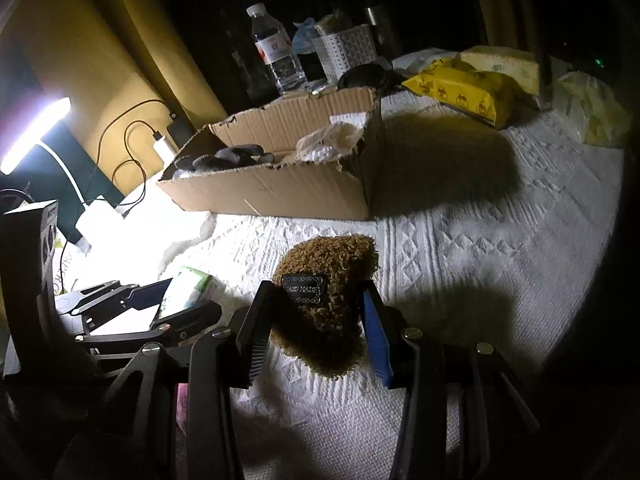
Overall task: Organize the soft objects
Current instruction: 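Grasp the capybara tissue pack with left gripper while right grasps the brown plush, then lower the tissue pack into the box with left gripper while right drops the plush in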
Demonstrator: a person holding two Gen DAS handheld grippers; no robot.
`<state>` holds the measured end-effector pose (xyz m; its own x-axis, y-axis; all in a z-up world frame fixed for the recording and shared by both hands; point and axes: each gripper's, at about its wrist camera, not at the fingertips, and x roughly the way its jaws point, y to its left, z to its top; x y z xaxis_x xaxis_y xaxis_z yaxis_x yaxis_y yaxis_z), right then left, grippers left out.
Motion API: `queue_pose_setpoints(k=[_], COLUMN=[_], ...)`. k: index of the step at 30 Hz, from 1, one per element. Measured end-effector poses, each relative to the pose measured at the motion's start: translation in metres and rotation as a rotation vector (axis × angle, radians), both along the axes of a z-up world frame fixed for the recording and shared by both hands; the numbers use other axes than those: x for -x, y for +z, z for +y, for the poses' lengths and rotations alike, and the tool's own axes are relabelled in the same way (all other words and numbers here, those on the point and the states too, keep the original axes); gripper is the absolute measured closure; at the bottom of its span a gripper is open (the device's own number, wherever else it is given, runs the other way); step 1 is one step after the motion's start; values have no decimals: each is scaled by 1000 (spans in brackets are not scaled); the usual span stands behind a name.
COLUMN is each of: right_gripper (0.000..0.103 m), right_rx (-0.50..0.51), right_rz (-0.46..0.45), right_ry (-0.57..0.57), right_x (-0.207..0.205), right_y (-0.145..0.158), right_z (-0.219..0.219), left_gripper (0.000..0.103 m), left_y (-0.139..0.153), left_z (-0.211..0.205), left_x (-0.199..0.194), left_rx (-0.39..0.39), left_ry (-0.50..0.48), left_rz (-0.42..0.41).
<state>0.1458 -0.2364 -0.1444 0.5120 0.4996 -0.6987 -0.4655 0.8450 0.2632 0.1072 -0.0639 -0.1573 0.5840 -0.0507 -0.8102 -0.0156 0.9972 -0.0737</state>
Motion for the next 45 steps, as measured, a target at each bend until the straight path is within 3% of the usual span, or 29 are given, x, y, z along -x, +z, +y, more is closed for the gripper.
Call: queue_pose_setpoints(k=[18,45], right_gripper=[58,58], right_rx=[6,12], right_rz=[-37,-76], right_ry=[28,37], right_x=[-3,-41], right_y=[23,45], right_z=[20,41], left_gripper=[52,52], left_y=[33,62], left_z=[23,44], left_x=[-4,-68], left_rx=[29,35], left_ry=[16,-13], left_rz=[-85,-163])
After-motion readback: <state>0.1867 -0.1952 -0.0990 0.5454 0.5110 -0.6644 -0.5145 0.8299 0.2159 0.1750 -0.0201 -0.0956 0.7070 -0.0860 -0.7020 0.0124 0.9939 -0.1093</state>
